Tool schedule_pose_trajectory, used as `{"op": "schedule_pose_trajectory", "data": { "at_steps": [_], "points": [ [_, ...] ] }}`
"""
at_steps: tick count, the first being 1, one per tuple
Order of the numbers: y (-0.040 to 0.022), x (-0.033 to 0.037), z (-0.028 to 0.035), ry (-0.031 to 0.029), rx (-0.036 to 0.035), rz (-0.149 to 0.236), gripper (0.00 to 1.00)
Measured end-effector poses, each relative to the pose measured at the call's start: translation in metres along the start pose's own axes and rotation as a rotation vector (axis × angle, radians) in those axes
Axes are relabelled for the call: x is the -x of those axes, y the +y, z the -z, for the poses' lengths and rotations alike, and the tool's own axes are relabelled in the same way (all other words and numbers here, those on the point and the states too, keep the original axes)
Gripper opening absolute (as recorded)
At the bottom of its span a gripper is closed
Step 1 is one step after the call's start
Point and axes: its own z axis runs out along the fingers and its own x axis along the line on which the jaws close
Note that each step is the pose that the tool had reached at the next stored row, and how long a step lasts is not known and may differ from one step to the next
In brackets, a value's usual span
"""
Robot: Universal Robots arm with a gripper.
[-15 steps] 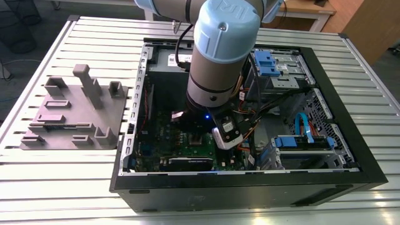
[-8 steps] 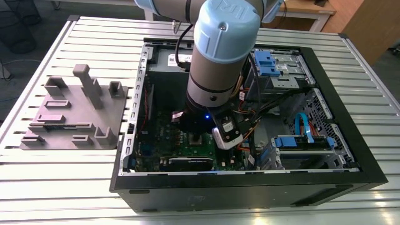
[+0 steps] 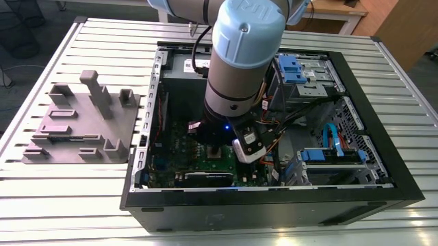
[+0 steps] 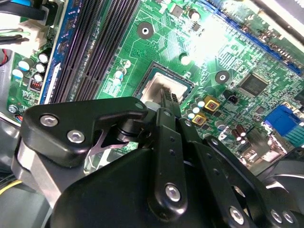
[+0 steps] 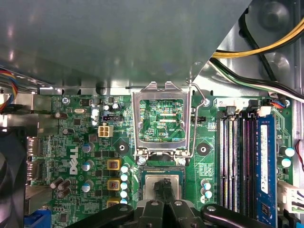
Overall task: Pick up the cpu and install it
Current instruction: 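Close the cpu cover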
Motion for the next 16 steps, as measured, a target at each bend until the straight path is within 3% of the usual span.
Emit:
{"op": "schedule_pose_trajectory", "data": {
  "at_steps": [16],
  "points": [
    [0.0004, -0.0003, 0.0062, -0.0001, 0.0003, 0.0, 0.11]
  ]
}}
